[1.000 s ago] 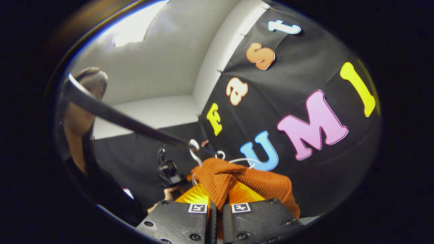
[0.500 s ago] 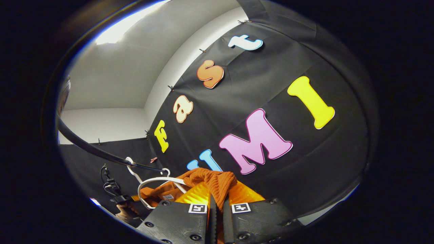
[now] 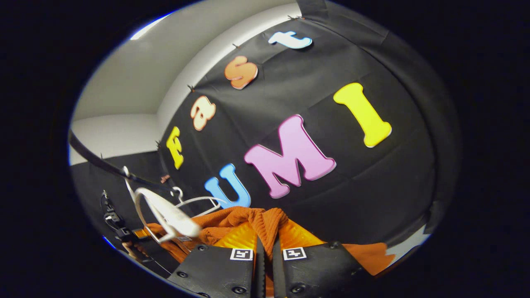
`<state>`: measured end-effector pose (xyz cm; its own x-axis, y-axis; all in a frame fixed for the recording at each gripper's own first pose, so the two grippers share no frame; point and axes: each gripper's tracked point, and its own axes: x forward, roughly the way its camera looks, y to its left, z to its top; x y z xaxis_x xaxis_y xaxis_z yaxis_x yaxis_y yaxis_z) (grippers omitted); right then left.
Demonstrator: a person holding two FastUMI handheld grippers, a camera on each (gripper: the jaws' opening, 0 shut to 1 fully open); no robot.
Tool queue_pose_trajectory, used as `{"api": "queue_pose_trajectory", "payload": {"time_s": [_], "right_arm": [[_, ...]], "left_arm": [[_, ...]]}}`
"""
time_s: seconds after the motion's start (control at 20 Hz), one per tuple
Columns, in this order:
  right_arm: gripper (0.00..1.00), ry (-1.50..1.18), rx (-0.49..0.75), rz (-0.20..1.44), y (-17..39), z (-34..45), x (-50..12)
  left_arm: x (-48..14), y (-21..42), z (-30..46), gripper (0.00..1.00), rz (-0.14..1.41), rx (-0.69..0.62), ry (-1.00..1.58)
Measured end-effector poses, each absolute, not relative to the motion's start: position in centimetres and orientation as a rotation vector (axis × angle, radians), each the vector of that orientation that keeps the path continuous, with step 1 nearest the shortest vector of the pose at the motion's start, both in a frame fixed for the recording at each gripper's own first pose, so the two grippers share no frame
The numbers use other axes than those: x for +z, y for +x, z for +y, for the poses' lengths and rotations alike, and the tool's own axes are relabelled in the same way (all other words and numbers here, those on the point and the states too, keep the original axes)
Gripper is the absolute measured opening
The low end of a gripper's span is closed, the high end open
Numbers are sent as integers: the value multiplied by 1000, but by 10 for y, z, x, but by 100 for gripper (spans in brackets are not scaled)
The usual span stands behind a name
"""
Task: Grasp the clothes on the hanger with both hands and then place them into the laundry hamper below.
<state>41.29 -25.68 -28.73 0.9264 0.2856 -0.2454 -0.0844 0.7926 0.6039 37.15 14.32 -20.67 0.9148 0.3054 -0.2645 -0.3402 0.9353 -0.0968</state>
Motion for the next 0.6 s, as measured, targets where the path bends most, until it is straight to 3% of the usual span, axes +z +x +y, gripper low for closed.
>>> {"api": "queue_pose_trajectory", "payload": {"time_s": [0.35, 0.6], "right_arm": [[12, 650, 244, 481, 371, -214, -324], [12, 659, 274, 645, 329, -179, -362]], "left_arm": [[-262, 324, 150, 7, 356, 455, -215], [-325, 280, 128, 8, 537, 491, -222]]}}
